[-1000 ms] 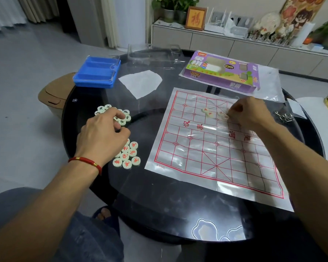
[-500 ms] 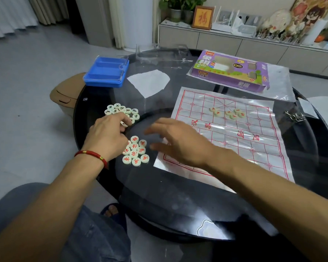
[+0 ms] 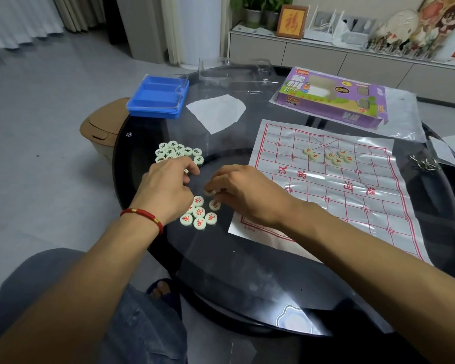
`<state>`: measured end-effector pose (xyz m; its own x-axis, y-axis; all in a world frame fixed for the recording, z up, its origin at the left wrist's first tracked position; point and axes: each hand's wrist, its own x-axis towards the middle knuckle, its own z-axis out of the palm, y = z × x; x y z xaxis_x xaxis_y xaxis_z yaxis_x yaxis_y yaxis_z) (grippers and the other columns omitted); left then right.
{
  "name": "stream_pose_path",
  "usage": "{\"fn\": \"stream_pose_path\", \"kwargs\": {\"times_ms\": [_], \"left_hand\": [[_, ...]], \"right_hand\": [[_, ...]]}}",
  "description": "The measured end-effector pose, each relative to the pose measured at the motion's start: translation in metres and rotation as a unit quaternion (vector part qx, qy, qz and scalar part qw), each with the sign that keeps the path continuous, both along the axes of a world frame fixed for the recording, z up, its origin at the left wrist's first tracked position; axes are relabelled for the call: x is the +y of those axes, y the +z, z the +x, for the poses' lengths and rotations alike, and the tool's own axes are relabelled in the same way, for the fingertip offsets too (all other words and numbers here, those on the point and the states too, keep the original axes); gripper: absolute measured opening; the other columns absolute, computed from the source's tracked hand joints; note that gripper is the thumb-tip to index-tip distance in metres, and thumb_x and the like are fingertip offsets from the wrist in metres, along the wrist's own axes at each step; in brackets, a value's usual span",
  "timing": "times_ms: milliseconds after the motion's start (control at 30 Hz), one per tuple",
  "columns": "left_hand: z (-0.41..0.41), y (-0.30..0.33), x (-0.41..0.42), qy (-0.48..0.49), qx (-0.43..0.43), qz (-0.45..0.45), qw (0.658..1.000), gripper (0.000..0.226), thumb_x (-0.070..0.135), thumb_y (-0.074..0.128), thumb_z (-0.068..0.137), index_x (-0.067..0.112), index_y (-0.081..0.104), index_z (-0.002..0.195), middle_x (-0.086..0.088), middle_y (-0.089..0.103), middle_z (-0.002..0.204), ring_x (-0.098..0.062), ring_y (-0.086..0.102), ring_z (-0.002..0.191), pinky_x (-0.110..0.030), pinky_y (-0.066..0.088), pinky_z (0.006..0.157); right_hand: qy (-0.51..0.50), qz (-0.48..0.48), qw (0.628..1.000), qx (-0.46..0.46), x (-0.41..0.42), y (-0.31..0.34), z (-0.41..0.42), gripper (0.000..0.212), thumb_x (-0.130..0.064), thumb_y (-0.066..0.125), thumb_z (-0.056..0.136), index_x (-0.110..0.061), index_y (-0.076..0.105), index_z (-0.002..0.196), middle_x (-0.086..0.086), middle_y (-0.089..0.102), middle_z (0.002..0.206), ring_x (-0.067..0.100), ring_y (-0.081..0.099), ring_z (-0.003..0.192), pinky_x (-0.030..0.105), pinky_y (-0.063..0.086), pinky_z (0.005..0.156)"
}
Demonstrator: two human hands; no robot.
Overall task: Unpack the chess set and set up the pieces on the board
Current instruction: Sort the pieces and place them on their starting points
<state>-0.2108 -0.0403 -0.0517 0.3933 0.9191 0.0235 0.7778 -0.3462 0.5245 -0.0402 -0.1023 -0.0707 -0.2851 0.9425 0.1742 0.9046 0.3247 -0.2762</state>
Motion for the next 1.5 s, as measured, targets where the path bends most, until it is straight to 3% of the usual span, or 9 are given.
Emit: {"fn": "stream_pose_path", "kwargs": {"times_ms": [67, 167, 267, 500, 800, 967, 1100, 1267, 1500], "left_hand": [[0.001, 0.001, -0.002, -0.003, -0.004, -0.001, 1.0, 0.05, -0.008, 0.049, 0.08, 0.027, 0.068, 0.11, 0.006, 0.063, 0.097, -0.019, 0.06, 0.095, -0.039, 0.052, 0.094], [0.002, 0.001, -0.004, -0.009, -0.01, 0.002, 1.0, 0.049, -0.008, 0.05, 0.08, 0.026, 0.068, 0.11, 0.005, 0.064, 0.098, -0.017, 0.06, 0.096, -0.038, 0.053, 0.093], [0.003, 0.002, -0.005, -0.009, -0.02, 0.0, 1.0, 0.048, -0.007, 0.05, 0.08, 0.026, 0.069, 0.11, 0.005, 0.064, 0.097, -0.017, 0.061, 0.095, -0.039, 0.052, 0.094], [0.004, 0.0, -0.004, -0.009, -0.025, -0.001, 1.0, 0.042, -0.002, 0.054, 0.083, 0.027, 0.068, 0.11, 0.008, 0.062, 0.093, -0.014, 0.059, 0.089, -0.037, 0.053, 0.091], [0.005, -0.001, -0.004, -0.007, -0.024, 0.001, 1.0, 0.047, -0.005, 0.051, 0.079, 0.027, 0.068, 0.109, 0.006, 0.064, 0.095, -0.016, 0.06, 0.089, -0.036, 0.054, 0.088], [0.005, -0.003, -0.003, -0.008, -0.028, 0.008, 1.0, 0.043, -0.001, 0.055, 0.08, 0.028, 0.067, 0.11, 0.007, 0.064, 0.093, -0.016, 0.059, 0.086, -0.036, 0.054, 0.086], [0.005, -0.004, -0.002, -0.005, -0.036, 0.003, 0.999, 0.041, 0.0, 0.054, 0.079, 0.028, 0.068, 0.106, 0.007, 0.064, 0.091, -0.016, 0.058, 0.085, -0.034, 0.052, 0.088], [0.006, -0.006, -0.002, 0.0, -0.036, -0.002, 0.999, 0.038, 0.002, 0.055, 0.08, 0.03, 0.068, 0.102, 0.01, 0.065, 0.091, -0.015, 0.06, 0.084, -0.029, 0.05, 0.085], [0.008, -0.007, -0.001, 0.0, -0.034, 0.001, 0.999, 0.035, 0.006, 0.057, 0.08, 0.031, 0.068, 0.102, 0.011, 0.065, 0.091, -0.012, 0.06, 0.082, -0.033, 0.052, 0.085]], "right_hand": [[0.002, -0.003, 1.0, -0.012, -0.001, 0.003, 0.001, 0.02, -0.011, 0.061, 0.096, -0.01, 0.074, 0.111, 0.007, 0.068, 0.115, 0.024, 0.064, 0.102, 0.041, 0.055, 0.084], [0.012, -0.023, 0.999, -0.028, -0.004, 0.009, 0.0, 0.039, -0.003, 0.059, 0.096, -0.013, 0.063, 0.133, 0.008, 0.061, 0.133, 0.025, 0.058, 0.119, 0.032, 0.05, 0.096], [0.03, -0.036, 0.998, -0.05, -0.004, 0.012, -0.002, 0.049, 0.001, 0.06, 0.094, -0.015, 0.058, 0.141, 0.008, 0.057, 0.14, 0.027, 0.053, 0.125, 0.029, 0.045, 0.097], [0.031, -0.01, 0.996, -0.078, -0.002, 0.011, -0.001, 0.044, -0.007, 0.062, 0.095, -0.016, 0.06, 0.138, 0.008, 0.061, 0.132, 0.028, 0.058, 0.115, 0.04, 0.053, 0.092], [0.006, 0.063, 0.993, -0.096, 0.001, 0.003, -0.003, 0.018, -0.017, 0.063, 0.096, -0.016, 0.07, 0.112, 0.005, 0.066, 0.101, 0.025, 0.059, 0.089, 0.044, 0.055, 0.069], [0.008, 0.079, 0.992, -0.095, 0.004, 0.008, 0.0, 0.015, -0.017, 0.062, 0.095, -0.014, 0.069, 0.109, 0.007, 0.065, 0.097, 0.026, 0.059, 0.085, 0.044, 0.055, 0.066], [-0.092, 0.07, 0.992, -0.04, 0.013, 0.028, 0.049, 0.018, -0.018, 0.06, 0.097, -0.014, 0.071, 0.111, 0.008, 0.068, 0.106, 0.024, 0.064, 0.094, 0.044, 0.056, 0.08], [-0.294, 0.08, 0.952, -0.032, 0.0, 0.022, 0.144, 0.017, -0.012, 0.065, 0.094, -0.011, 0.076, 0.107, 0.01, 0.076, 0.103, 0.027, 0.071, 0.089, 0.047, 0.06, 0.082], [-0.34, 0.026, 0.939, -0.045, 0.007, 0.003, 0.183, 0.021, -0.012, 0.07, 0.092, -0.008, 0.074, 0.113, 0.015, 0.075, 0.106, 0.031, 0.07, 0.092, 0.046, 0.059, 0.087]]}}
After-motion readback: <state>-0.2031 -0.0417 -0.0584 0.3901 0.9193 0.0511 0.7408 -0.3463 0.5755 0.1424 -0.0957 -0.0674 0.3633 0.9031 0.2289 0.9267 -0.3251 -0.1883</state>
